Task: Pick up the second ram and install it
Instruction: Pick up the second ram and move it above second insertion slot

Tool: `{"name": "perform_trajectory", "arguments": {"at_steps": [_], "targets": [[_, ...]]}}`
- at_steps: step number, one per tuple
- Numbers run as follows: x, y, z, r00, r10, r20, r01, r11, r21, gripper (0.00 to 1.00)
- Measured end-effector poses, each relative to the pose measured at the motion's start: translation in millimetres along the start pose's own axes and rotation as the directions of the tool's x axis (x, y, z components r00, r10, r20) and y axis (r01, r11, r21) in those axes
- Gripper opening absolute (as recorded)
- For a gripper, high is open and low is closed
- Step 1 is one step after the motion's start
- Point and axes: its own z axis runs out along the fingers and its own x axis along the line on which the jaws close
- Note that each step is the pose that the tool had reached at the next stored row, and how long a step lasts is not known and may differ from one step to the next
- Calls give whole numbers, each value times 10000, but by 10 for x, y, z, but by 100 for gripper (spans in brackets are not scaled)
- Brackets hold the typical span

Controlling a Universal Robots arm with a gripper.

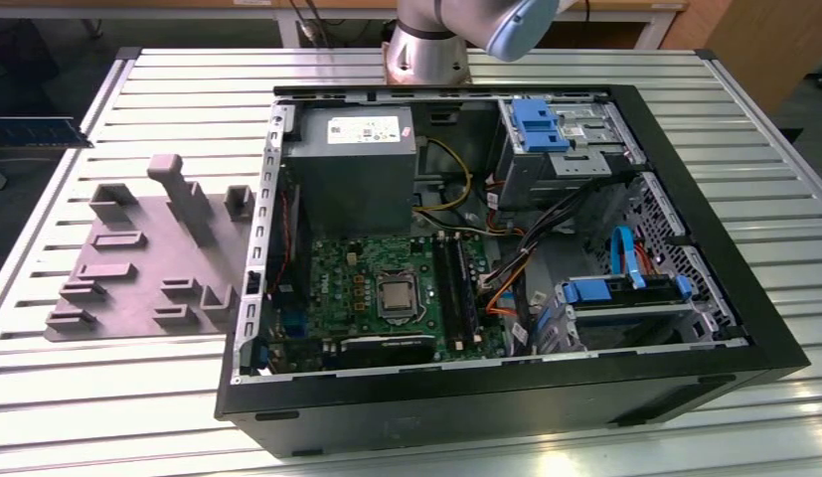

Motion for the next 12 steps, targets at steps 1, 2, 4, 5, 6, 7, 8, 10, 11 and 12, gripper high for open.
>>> {"name": "perform_trajectory", "arguments": {"at_steps": [1, 2, 4, 5, 6, 7, 8, 10, 11, 12], "targets": [[-1, -20, -1, 10000, 0, 0, 0, 10000, -1, 14], [-2, -40, 0, 10000, 1, 0, -1, 10000, 1, 14], [-4, -83, -1, 10000, 0, 1, 0, 10000, 0, 14], [-4, -105, -1, 10000, 1, 0, -1, 10000, 0, 14], [-5, -125, -2, 10000, 1, 0, -1, 10000, 0, 14], [-6, -144, -2, 10000, 1, 0, -1, 10000, 0, 14], [-7, -162, -2, 10000, 1, 0, -1, 10000, 0, 14], [-8, -197, -3, 10000, 0, 0, 0, 10000, 0, 14], [-9, -216, -3, 10000, 0, 1, 0, 10000, 1, 14], [-9, -233, -3, 10000, 0, 0, 0, 10000, 0, 14]]}}
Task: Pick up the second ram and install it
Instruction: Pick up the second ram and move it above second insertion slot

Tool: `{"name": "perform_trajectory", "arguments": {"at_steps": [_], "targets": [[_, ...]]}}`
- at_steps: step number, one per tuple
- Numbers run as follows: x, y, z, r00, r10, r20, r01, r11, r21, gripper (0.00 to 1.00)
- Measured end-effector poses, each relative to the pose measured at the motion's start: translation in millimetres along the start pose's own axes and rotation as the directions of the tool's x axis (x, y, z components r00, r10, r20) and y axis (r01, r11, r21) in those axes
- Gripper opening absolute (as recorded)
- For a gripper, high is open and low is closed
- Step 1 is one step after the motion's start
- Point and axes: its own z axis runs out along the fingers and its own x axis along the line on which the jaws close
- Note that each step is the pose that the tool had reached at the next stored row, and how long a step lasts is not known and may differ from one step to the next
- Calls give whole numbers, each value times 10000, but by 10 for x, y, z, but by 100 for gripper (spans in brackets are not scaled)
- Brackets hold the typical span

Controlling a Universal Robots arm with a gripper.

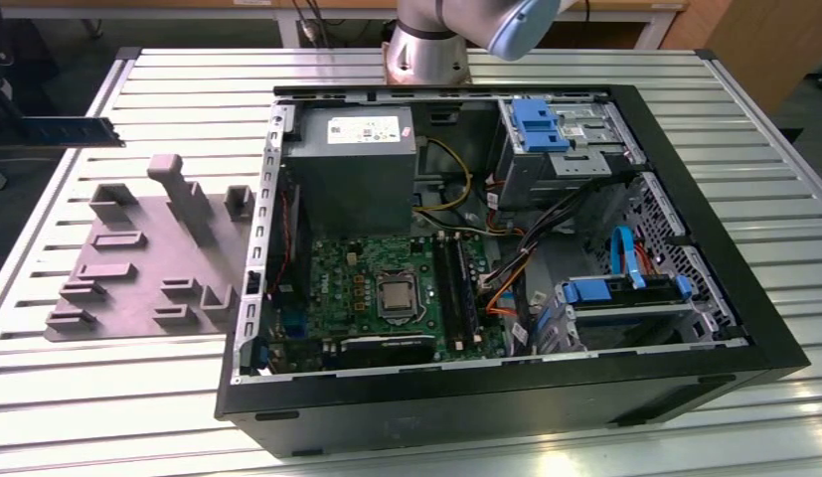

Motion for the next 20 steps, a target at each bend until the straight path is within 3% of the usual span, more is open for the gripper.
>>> {"name": "perform_trajectory", "arguments": {"at_steps": [20], "targets": [[-11, -271, -4, 10000, 1, 0, -1, 10000, 0, 14]]}}
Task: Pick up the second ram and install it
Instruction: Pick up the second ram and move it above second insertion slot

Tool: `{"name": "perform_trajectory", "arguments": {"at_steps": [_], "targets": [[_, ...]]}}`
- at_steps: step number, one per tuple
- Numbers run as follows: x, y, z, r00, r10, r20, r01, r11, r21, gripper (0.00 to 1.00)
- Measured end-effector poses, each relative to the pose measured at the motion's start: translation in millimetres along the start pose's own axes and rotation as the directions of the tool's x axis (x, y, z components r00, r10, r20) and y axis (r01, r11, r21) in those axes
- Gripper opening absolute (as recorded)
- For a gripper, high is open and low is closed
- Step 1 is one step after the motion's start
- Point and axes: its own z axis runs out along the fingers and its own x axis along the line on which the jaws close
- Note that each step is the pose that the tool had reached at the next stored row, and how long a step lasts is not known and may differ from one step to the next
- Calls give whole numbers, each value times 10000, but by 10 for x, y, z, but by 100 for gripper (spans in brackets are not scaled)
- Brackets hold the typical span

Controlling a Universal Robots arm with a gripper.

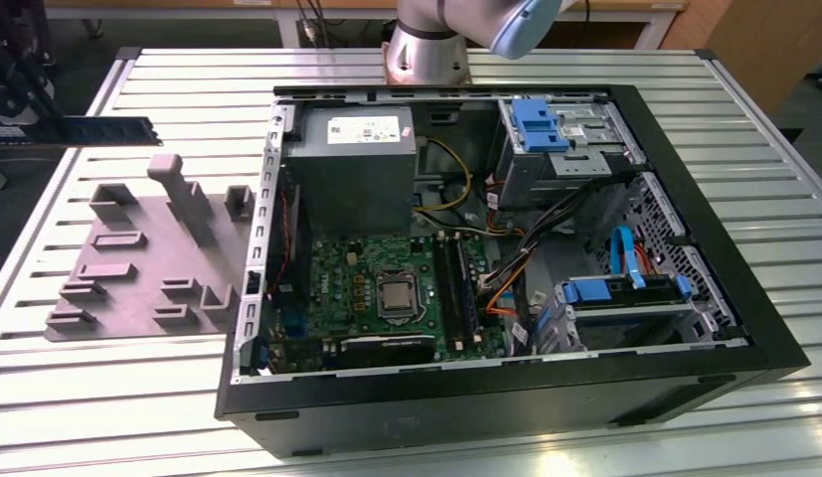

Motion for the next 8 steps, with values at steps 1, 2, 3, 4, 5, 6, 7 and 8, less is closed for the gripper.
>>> {"name": "perform_trajectory", "arguments": {"at_steps": [1, 2, 3, 4, 5, 6, 7, 8], "targets": [[0, -13, 0, 10000, -1, 0, 1, 10000, 0, 14], [-1, -25, -1, 10000, -1, 0, 1, 10000, -1, 14], [-1, -37, -1, 10000, -1, 0, 1, 10000, 0, 14], [-2, -48, -1, 10000, 0, 0, 0, 10000, 0, 14], [-2, -60, -1, 10000, -1, 0, 1, 10000, -1, 14], [-3, -73, -1, 10000, -1, 0, 1, 10000, 0, 14], [-3, -86, -1, 10000, -1, 0, 1, 10000, 0, 14], [-4, -99, -2, 10000, 0, 0, 0, 10000, -1, 14]]}}
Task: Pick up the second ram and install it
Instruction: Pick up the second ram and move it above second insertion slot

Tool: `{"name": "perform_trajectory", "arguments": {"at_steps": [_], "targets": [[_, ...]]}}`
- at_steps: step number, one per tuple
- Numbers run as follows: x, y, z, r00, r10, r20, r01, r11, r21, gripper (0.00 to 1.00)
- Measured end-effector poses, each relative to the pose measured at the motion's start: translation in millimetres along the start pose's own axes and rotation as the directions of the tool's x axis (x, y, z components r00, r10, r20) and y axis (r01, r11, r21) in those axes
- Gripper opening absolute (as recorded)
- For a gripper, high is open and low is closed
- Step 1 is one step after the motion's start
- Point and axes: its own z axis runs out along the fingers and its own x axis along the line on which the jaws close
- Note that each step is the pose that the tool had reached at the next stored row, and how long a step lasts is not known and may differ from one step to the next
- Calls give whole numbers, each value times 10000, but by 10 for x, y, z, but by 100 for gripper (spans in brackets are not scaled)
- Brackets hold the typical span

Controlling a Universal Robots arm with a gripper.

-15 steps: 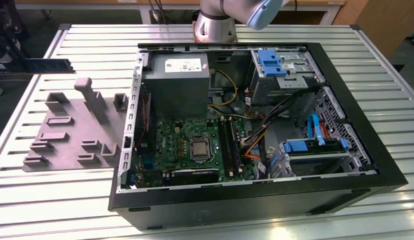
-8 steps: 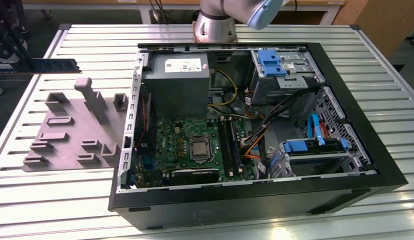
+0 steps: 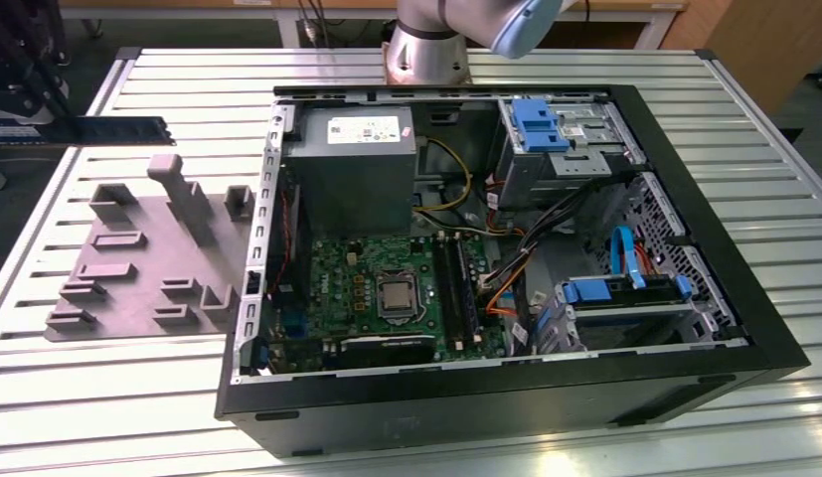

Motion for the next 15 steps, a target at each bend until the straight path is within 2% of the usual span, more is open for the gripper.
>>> {"name": "perform_trajectory", "arguments": {"at_steps": [15], "targets": [[-7, -181, -2, 10000, -1, 0, 1, 10000, 0, 14]]}}
